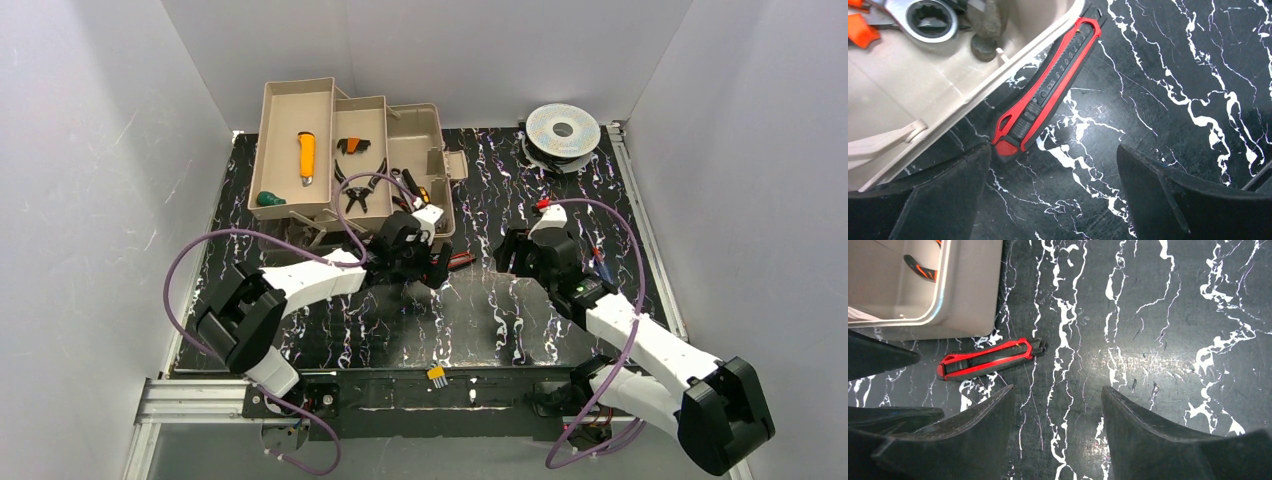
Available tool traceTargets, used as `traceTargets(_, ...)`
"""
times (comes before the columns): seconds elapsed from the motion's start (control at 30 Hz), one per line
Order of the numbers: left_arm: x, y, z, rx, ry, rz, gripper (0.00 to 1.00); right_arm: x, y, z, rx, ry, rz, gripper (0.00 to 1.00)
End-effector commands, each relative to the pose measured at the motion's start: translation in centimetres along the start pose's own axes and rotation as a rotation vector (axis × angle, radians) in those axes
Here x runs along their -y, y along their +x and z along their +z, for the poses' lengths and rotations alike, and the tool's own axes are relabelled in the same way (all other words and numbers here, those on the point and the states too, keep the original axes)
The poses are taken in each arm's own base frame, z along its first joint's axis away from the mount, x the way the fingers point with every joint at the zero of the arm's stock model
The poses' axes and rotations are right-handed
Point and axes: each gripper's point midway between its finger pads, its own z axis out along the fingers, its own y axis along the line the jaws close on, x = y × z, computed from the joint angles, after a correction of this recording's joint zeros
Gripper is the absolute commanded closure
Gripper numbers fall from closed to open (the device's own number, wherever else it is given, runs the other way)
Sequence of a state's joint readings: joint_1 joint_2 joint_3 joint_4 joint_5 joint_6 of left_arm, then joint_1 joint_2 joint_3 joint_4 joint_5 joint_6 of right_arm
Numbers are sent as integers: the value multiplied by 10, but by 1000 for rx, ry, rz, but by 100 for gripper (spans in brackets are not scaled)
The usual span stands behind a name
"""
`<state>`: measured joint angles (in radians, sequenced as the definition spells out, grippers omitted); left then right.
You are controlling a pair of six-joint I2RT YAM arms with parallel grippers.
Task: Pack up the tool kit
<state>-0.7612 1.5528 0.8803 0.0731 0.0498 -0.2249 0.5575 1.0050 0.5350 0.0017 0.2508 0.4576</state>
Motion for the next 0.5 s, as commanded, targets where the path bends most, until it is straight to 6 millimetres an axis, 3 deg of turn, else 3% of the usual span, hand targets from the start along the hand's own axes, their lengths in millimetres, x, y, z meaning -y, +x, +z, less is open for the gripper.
traceTargets(0.0, -2, -9, 9, -25, 32, 82, 4, -14, -36, -12, 116, -50, 28, 29)
traceTargets(0.2, 0, 9, 29, -167, 67, 132, 12, -13, -36, -15, 122, -54, 29, 29)
traceTargets(0.47, -21, 38, 44, -257, -52, 195, 15, -14, -36, -14, 124, -59, 32, 29)
